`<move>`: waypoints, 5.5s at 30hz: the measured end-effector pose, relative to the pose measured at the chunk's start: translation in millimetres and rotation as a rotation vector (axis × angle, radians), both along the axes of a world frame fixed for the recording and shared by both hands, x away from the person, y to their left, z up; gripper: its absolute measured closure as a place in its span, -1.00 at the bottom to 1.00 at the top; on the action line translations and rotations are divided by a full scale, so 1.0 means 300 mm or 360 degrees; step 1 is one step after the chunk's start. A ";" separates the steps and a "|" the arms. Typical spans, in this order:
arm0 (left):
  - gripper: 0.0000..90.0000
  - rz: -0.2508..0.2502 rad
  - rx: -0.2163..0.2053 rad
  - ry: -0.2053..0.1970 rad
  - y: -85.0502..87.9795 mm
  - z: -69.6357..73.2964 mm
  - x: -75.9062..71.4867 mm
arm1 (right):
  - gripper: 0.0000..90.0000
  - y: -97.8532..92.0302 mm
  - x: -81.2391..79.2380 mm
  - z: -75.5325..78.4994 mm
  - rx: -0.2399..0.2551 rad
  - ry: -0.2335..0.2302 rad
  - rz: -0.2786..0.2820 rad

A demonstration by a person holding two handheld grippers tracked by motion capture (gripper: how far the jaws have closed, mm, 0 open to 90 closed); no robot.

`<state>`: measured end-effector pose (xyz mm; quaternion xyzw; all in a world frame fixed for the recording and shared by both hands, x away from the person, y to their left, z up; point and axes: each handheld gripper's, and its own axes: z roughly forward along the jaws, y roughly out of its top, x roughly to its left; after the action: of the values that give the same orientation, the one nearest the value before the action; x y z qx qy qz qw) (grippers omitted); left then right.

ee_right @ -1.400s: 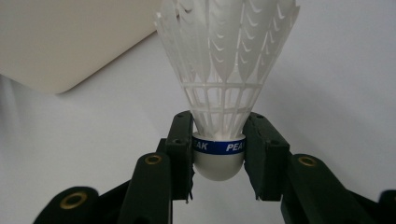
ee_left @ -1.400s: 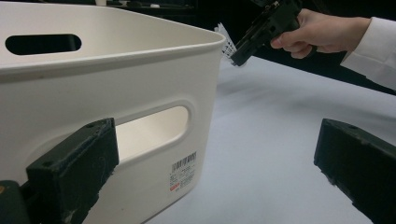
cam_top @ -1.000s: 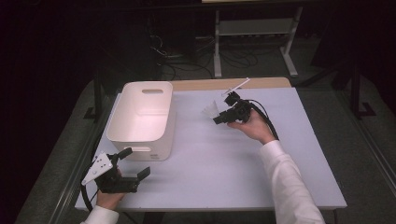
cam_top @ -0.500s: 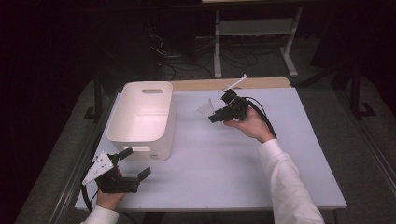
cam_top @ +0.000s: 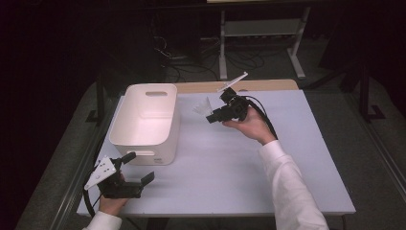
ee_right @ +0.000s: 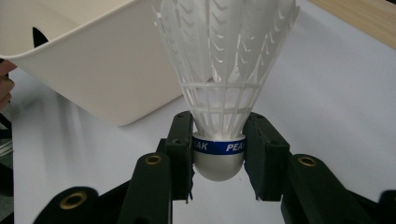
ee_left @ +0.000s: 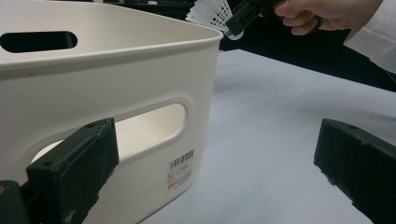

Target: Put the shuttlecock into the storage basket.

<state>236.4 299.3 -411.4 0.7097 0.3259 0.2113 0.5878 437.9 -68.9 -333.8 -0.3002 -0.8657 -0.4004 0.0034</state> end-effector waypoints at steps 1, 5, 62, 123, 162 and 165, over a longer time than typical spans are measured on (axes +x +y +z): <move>-1.00 -0.0001 0.0001 0.0001 0.000 0.000 0.000 | 0.41 0.003 -0.002 0.005 0.0003 0.0002 0.0003; -1.00 -0.0002 -0.0014 0.0002 -0.004 -0.002 0.002 | 0.41 0.012 -0.001 0.016 -0.0006 -0.0051 0.0015; -1.00 -0.0010 0.0012 0.0011 0.000 -0.001 0.003 | 0.40 0.212 -0.047 0.155 0.0035 -0.0175 0.0207; -1.00 -0.0012 -0.0011 0.0026 -0.003 0.000 -0.001 | 0.40 0.546 -0.095 0.139 -0.0055 -0.0174 0.0484; -1.00 -0.0032 0.0029 0.0021 -0.003 0.002 -0.002 | -1.00 0.460 -0.095 0.165 0.0099 -0.0282 0.0457; -1.00 -0.0035 0.0024 0.0017 -0.003 0.002 -0.003 | -1.00 0.434 -0.094 0.170 0.0115 -0.0300 0.0431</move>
<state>235.5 298.3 -410.9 0.7187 0.3196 0.2034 0.5830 409.7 61.4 -282.8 -0.1417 -0.8798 -0.4535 -0.0132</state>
